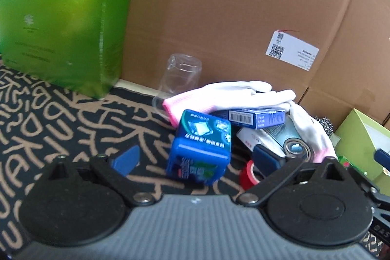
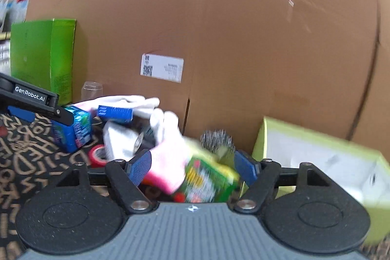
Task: Organize objects
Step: 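Grasp the blue mint tin with the left tool while the right tool grasps a green box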
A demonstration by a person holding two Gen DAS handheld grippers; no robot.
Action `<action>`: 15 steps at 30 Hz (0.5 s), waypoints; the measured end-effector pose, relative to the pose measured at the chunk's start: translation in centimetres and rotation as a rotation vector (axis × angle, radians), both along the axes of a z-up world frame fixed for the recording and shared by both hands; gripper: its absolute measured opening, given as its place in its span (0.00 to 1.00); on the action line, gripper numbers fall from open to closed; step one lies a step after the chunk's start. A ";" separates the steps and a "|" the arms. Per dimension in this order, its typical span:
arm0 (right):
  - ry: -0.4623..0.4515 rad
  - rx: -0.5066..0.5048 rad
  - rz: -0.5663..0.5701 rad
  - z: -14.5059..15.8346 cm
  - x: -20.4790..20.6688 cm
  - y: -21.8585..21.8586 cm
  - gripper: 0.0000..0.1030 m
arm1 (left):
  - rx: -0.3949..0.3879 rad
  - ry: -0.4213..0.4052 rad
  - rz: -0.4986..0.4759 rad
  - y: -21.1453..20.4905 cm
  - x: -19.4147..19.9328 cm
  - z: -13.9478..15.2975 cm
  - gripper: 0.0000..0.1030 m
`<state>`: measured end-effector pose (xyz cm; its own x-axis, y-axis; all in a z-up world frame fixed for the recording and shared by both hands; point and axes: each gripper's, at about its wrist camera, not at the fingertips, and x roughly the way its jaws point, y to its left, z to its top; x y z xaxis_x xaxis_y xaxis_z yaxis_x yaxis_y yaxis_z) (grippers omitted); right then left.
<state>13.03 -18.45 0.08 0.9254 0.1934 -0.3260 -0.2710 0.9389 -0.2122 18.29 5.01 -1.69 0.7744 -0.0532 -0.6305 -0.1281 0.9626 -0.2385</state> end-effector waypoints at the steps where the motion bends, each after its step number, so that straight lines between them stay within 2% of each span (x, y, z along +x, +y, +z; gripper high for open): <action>1: 0.006 -0.019 0.014 0.0 0.8 0.3 0.76 | 0.001 0.006 -0.009 -0.1 0.4 -0.1 0.87; 3: 0.033 -0.034 0.042 -0.2 2.3 0.3 0.76 | 0.005 0.019 -0.019 -0.3 1.0 -0.4 0.79; 5: 0.065 -0.076 0.048 -1.2 3.7 0.9 0.74 | -0.002 0.041 -0.026 -0.2 1.6 -1.0 0.58; 7: 0.114 -0.062 0.039 -1.9 4.0 0.6 0.72 | -0.016 0.043 -0.031 -0.1 1.6 -1.3 0.58; 10: 0.082 -0.074 0.042 -2.0 1.4 0.7 0.68 | -0.007 0.048 -0.036 -0.5 0.8 -1.2 0.58; 12: 0.080 -0.051 0.086 -1.8 -1.0 0.8 0.67 | -0.018 0.050 -0.050 -0.9 -0.3 -1.1 0.57; 14: 0.132 -0.005 0.158 -1.7 -3.3 0.8 0.63 | -0.019 0.054 -0.080 -1.6 -2.0 -1.0 0.57; 15: 0.190 0.030 0.207 -1.8 -4.1 0.9 0.56 | -0.013 0.054 -0.102 -2.0 -3.1 -1.0 0.57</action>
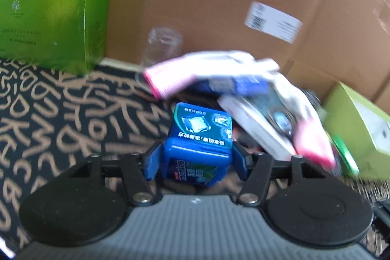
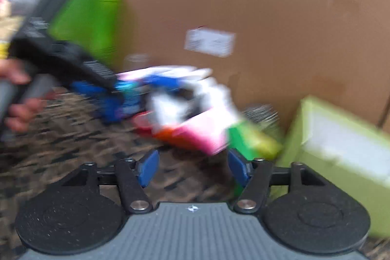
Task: Organize objects
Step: 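Grasp the blue mint tin with the left tool while the right tool grasps a green box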
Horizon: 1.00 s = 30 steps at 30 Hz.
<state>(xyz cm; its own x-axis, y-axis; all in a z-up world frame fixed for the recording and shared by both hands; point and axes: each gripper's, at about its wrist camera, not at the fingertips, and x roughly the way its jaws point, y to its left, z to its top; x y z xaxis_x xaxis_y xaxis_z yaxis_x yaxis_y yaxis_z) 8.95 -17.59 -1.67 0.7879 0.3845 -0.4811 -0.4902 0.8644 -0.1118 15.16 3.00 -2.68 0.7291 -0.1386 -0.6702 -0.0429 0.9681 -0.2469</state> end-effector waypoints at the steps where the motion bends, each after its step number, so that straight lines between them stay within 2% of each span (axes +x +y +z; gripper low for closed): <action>1: 0.066 0.049 0.053 -0.1 -0.8 -0.2 0.52 | 0.004 0.000 -0.024 -0.4 -1.1 0.0 0.57; 3: 0.098 0.099 0.085 0.0 -2.1 -0.7 0.52 | 0.015 0.004 -0.073 -1.0 -3.3 0.0 0.58; 6: 0.009 0.080 0.026 0.6 -2.7 -1.4 0.54 | 0.031 0.011 -0.120 -1.6 -5.3 0.4 0.58; 9: -0.068 0.084 -0.063 1.4 -1.4 -2.3 0.58 | 0.035 0.013 -0.124 -1.9 -6.0 0.6 0.58; 12: -0.170 -0.014 -0.137 1.3 0.9 -1.8 0.58 | 0.037 0.014 -0.120 -2.1 -6.1 0.8 0.58; 14: -0.181 -0.104 -0.206 0.6 2.6 -1.4 0.58 | 0.040 0.013 -0.125 -1.9 -6.1 0.9 0.62; 15: -0.165 -0.124 -0.214 0.1 3.4 -1.3 0.46 | 0.049 0.013 -0.124 -1.9 -6.2 0.9 0.63; 16: -0.136 -0.128 -0.209 -0.3 4.0 -1.5 0.22 | 0.058 0.010 -0.122 -1.8 -6.2 0.8 0.65; 17: -0.100 -0.118 -0.196 -0.6 4.2 -1.7 0.21 | 0.060 0.009 -0.124 -1.7 -6.2 0.8 0.65; 19: -0.119 -0.118 -0.183 -0.5 2.6 -1.8 0.21 | 0.047 0.014 -0.128 -1.5 -6.1 0.8 0.64; 22: -0.164 -0.247 -0.077 -1.0 -1.6 -1.1 0.21 | 0.046 0.015 -0.144 -1.8 -6.0 0.8 0.64; 23: -0.165 -0.276 -0.036 -1.4 -2.9 -0.9 0.23 | 0.050 0.011 -0.148 -1.9 -6.0 0.7 0.66; 24: -0.168 -0.290 0.003 -1.8 -4.3 -0.8 0.29 | 0.052 0.008 -0.152 -2.1 -6.0 0.7 0.68; 25: -0.168 -0.293 0.036 -2.0 -5.4 -0.7 0.40 | 0.056 0.008 -0.150 -2.3 -6.0 0.6 0.75; 26: -0.159 -0.279 0.059 -1.9 -6.1 -0.6 0.47 | 0.065 0.004 -0.149 -2.5 -6.0 0.5 0.76; 27: -0.153 -0.247 0.073 -1.8 -6.6 -0.7 0.64 | 0.076 0.003 -0.154 -2.8 -6.0 0.5 0.76; 28: -0.152 -0.210 0.082 -1.5 -6.7 -0.9 0.73 | 0.084 0.003 -0.160 -2.9 -6.0 0.4 0.74; 30: -0.158 -0.168 0.076 -1.1 -6.0 -1.3 0.75 | 0.096 0.001 -0.170 -3.1 -5.9 0.4 0.70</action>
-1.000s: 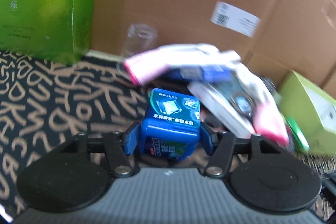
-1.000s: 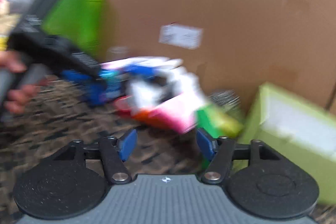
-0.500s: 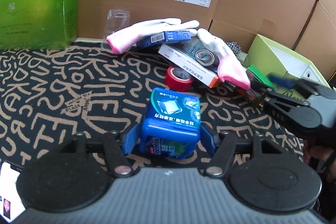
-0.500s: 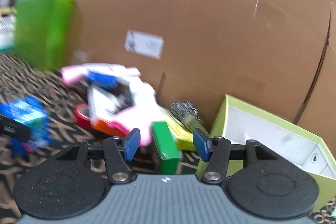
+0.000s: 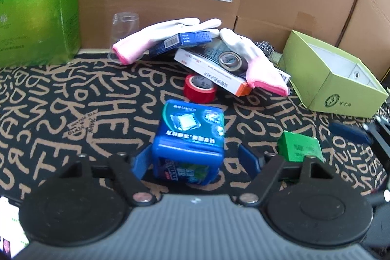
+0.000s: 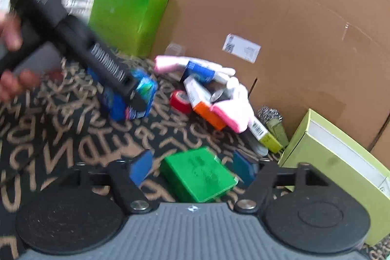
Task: Organize objects
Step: 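Grasp the blue mint tin with the left tool while the right tool grasps a green box, then drop the blue tin and green box into the green shoebox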
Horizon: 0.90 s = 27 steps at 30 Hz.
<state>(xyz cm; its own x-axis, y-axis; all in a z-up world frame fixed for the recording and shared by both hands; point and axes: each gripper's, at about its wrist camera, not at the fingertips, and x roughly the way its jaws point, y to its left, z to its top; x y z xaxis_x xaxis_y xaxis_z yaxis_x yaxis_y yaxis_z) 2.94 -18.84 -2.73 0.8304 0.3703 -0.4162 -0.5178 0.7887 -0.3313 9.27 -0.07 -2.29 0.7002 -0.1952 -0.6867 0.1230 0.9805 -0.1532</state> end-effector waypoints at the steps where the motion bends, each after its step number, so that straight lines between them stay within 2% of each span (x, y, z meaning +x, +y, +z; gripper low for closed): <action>1: 0.013 0.008 -0.010 0.1 0.8 -0.1 0.75 | 0.000 -0.004 -0.001 0.0 0.0 0.0 0.69; 3: 0.064 0.026 -0.012 0.0 2.3 -0.3 0.75 | 0.004 -0.014 0.006 0.2 0.1 0.0 0.71; 6: 0.207 0.082 0.012 -0.6 4.6 -1.2 0.79 | 0.029 -0.006 0.025 0.4 0.7 -0.4 0.73; 7: 0.222 0.097 0.022 -0.7 5.0 -1.4 0.79 | 0.025 0.003 0.022 0.5 1.0 -0.5 0.69; 8: 0.233 0.100 0.030 -1.1 4.8 -1.3 0.79 | 0.014 0.011 0.012 0.6 1.2 -0.6 0.56; 10: 0.247 0.113 0.034 -1.1 4.6 -1.5 0.79 | 0.004 0.017 0.000 0.7 1.3 -0.6 0.57; 13: 0.246 0.117 0.042 -1.2 4.2 -1.6 0.79 | 0.039 0.010 -0.003 0.2 1.4 -0.9 0.57; 18: 0.236 0.094 0.031 -1.5 4.5 -1.4 0.79 | 0.055 0.020 -0.017 -0.3 1.8 -1.3 0.55; 23: 0.260 0.115 0.033 -1.5 4.7 -1.8 0.80 | 0.048 0.027 -0.047 -0.8 1.3 -1.2 0.55; 27: 0.273 0.146 0.007 -1.4 4.1 -2.2 0.66 | 0.021 0.015 -0.087 -1.7 1.1 -0.3 0.55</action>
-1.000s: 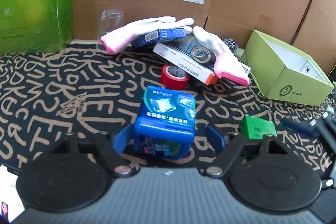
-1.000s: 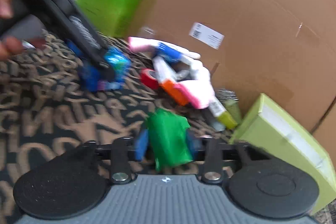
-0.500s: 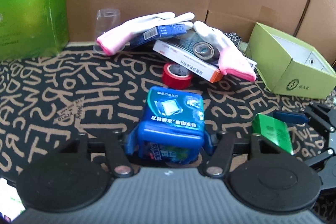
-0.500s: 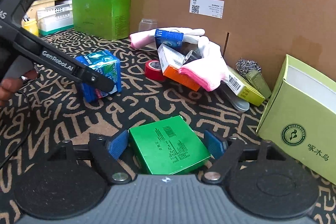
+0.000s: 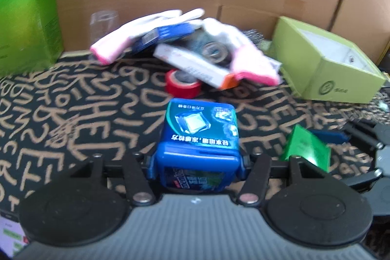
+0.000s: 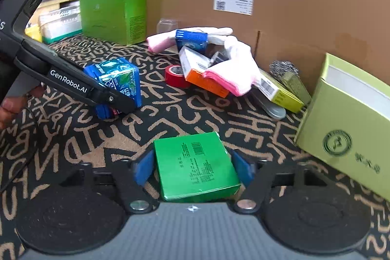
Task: Organize objects
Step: 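Drop the blue tin and green box into the green shoebox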
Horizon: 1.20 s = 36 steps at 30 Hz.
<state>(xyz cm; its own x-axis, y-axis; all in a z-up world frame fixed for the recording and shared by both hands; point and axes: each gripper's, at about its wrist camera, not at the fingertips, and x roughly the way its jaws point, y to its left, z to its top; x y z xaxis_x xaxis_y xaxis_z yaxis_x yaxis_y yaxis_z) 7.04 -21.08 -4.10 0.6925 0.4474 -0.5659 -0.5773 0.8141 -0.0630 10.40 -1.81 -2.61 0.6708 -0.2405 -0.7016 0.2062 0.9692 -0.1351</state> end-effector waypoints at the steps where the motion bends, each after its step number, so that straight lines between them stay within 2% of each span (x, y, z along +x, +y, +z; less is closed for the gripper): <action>1: -0.005 0.003 -0.008 0.0 -0.3 -0.1 0.65 | -0.005 -0.011 -0.017 -0.5 0.0 0.5 0.55; 6: -0.047 0.081 -0.082 1.3 -2.0 -2.5 0.64 | -0.030 -0.088 -0.131 -4.0 0.5 3.7 0.55; 12: -0.198 0.104 -0.228 5.4 -2.5 -7.2 0.64 | -0.035 -0.207 -0.283 -11.3 2.4 8.1 0.55; 14: -0.240 0.115 -0.305 6.6 -1.9 -9.3 0.64 | -0.044 -0.216 -0.319 -13.9 3.7 9.0 0.55; 16: -0.280 0.121 -0.385 7.7 -0.9 -11.4 0.64 | -0.089 -0.184 -0.352 -16.2 5.6 9.4 0.55; 18: -0.293 0.123 -0.455 8.3 0.4 -13.1 0.64 | -0.106 -0.170 -0.352 -18.5 7.6 9.4 0.55; 22: -0.279 0.107 -0.599 8.2 4.3 -16.5 0.64 | -0.086 -0.147 -0.330 -22.3 11.7 7.9 0.55; 25: -0.240 0.101 -0.660 7.3 7.0 -18.4 0.64 | -0.045 -0.125 -0.311 -24.3 14.1 6.1 0.55; 28: -0.203 0.063 -0.693 6.0 9.4 -19.4 0.65 | -0.043 -0.096 -0.302 -25.0 15.6 4.5 0.55; 30: -0.184 0.045 -0.696 5.2 10.7 -19.7 0.66 | -0.070 -0.099 -0.307 -24.6 16.0 3.7 0.73; 31: -0.172 0.037 -0.693 4.8 11.3 -19.8 0.69 | -0.085 -0.105 -0.291 -24.3 16.0 3.5 0.94; 32: -0.160 0.029 -0.686 4.4 11.8 -19.8 0.72 | -0.099 -0.124 -0.259 -23.8 15.7 3.5 0.97; 33: -0.154 0.020 -0.684 4.0 12.1 -19.7 0.80 | -0.125 -0.150 -0.252 -23.2 15.3 3.8 0.98; 34: -0.145 0.008 -0.687 3.8 12.5 -19.6 0.83 | -0.138 -0.160 -0.254 -22.7 14.8 4.2 1.00; 36: -0.132 -0.005 -0.694 4.0 12.4 -20.1 0.83 | -0.146 -0.194 -0.250 -21.4 13.4 5.3 1.00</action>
